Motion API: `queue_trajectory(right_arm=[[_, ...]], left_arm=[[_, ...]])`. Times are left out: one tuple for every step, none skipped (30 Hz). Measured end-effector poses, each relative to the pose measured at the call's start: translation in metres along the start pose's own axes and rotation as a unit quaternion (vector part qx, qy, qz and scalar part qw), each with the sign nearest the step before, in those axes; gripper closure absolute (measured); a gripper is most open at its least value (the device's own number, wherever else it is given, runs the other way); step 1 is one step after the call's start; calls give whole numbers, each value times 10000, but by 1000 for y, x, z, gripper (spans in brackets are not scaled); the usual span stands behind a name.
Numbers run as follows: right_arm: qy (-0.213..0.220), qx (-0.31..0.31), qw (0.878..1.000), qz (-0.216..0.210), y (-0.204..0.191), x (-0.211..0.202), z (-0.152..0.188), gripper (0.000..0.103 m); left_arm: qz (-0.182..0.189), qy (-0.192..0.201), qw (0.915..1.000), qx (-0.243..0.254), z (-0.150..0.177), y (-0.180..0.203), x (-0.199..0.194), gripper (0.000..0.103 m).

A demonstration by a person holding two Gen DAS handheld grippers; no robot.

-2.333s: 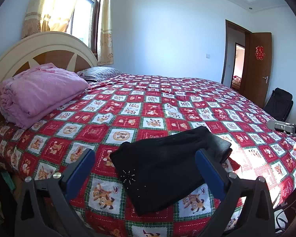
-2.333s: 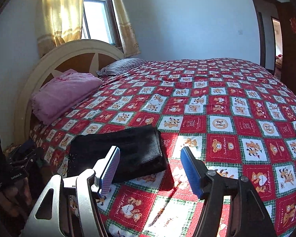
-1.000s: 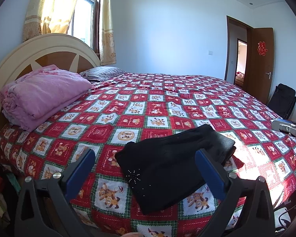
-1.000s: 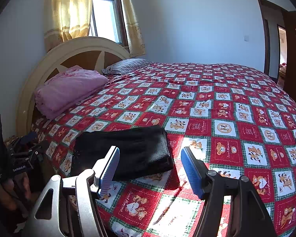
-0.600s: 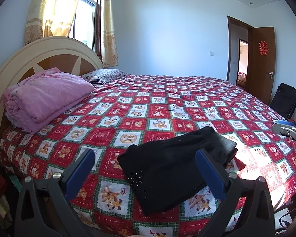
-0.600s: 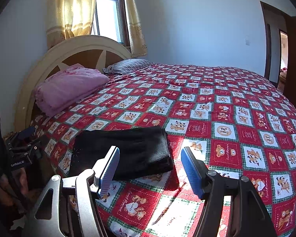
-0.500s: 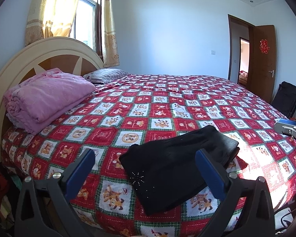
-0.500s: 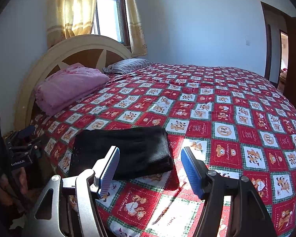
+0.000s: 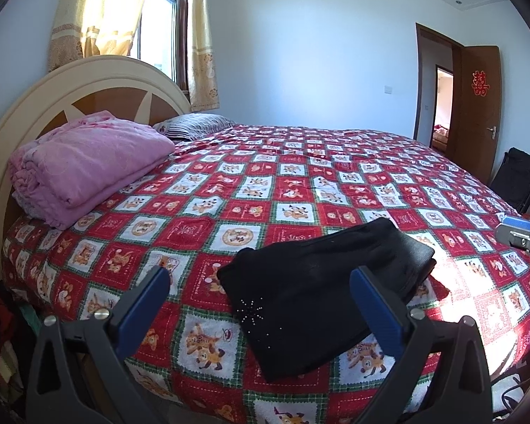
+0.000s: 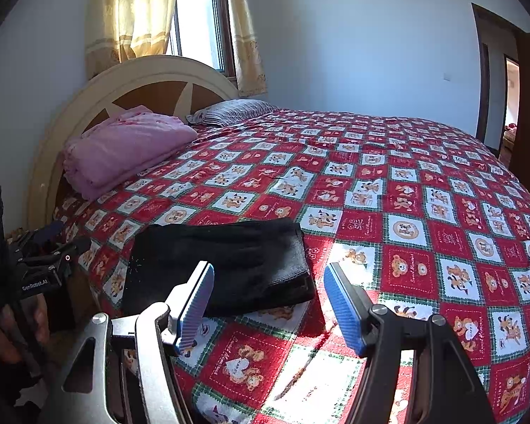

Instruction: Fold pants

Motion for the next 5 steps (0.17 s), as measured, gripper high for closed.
queue_trajectory(right_arm=[[-6, -7, 10000, -1, 0, 1, 1, 37], [-13, -12, 10000, 3, -1, 1, 1, 37], [-18, -14, 10000, 7, 0, 1, 1, 37], [-21, -15, 10000, 9, -1, 1, 1, 37], [-23, -8, 10000, 7, 0, 1, 1, 37]], left_arm=[[0, 20, 10000, 11, 0, 0, 0, 0], [-20, 28, 10000, 33, -1, 0, -1, 0], [-32, 34, 10000, 43, -1, 0, -1, 0], [-12, 39, 10000, 50, -1, 1, 0, 0], [11, 33, 10000, 60, -1, 1, 0, 0]])
Point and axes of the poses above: each gripper's, at about its wrist camera, not at the fingertips, and x roughly the way its jaws point, y to its right, z to its underside, the point moved 9 cm from there along x, roughly the way its jaws point, and after that the axes turned 11 degrees about z, right-handed, at the moved point
